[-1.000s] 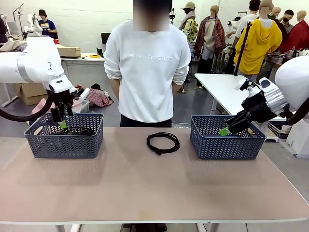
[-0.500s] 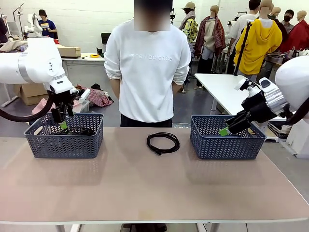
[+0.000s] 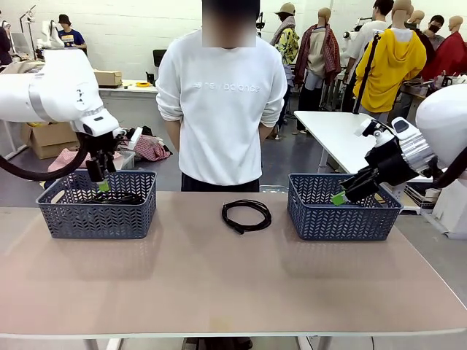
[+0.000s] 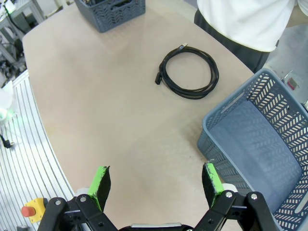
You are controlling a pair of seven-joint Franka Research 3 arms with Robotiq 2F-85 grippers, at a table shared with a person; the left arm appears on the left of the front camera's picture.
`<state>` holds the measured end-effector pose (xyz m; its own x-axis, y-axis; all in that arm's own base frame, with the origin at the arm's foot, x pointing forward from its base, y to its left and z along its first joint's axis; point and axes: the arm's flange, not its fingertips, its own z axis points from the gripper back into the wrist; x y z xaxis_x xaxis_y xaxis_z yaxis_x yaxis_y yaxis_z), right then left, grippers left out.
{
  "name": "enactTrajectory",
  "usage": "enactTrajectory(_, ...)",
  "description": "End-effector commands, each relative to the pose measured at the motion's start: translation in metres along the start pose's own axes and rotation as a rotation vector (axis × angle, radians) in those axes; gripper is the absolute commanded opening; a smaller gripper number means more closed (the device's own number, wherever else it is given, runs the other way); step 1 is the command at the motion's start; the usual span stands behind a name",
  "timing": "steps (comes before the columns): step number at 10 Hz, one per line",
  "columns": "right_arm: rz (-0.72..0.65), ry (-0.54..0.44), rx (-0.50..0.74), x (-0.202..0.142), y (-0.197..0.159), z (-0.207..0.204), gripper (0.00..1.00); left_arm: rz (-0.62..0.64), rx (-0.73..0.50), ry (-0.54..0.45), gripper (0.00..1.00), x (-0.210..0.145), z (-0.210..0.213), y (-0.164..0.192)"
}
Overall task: Organize the cables according to human instructions.
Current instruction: Pick up a bundle of cables and place it in the basket indicated by the human.
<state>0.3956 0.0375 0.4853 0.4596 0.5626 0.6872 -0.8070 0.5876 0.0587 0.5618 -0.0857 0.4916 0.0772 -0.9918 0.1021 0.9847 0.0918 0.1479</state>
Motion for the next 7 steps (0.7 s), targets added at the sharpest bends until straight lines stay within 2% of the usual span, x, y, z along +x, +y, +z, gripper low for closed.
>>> enactTrajectory(1, 0.017, -0.028, 0.017, -0.001, -0.003, -0.001, 1.0, 0.114, 0.044, -0.041, 1.0, 0.015, 0.005, -0.042)
enactTrajectory(3, 0.017, -0.028, 0.017, -0.001, -0.003, -0.001, 1.0, 0.153, 0.024, -0.151, 1.0, 0.031, 0.008, -0.069)
enactTrajectory(5, 0.017, -0.028, 0.017, -0.001, -0.003, -0.001, 1.0, 0.121, 0.033, -0.271, 1.0, 0.048, 0.006, -0.096)
enactTrajectory(7, 0.017, -0.028, 0.017, -0.001, -0.003, -0.001, 1.0, 0.12, 0.064, -0.324, 1.0, 0.056, 0.0, -0.12)
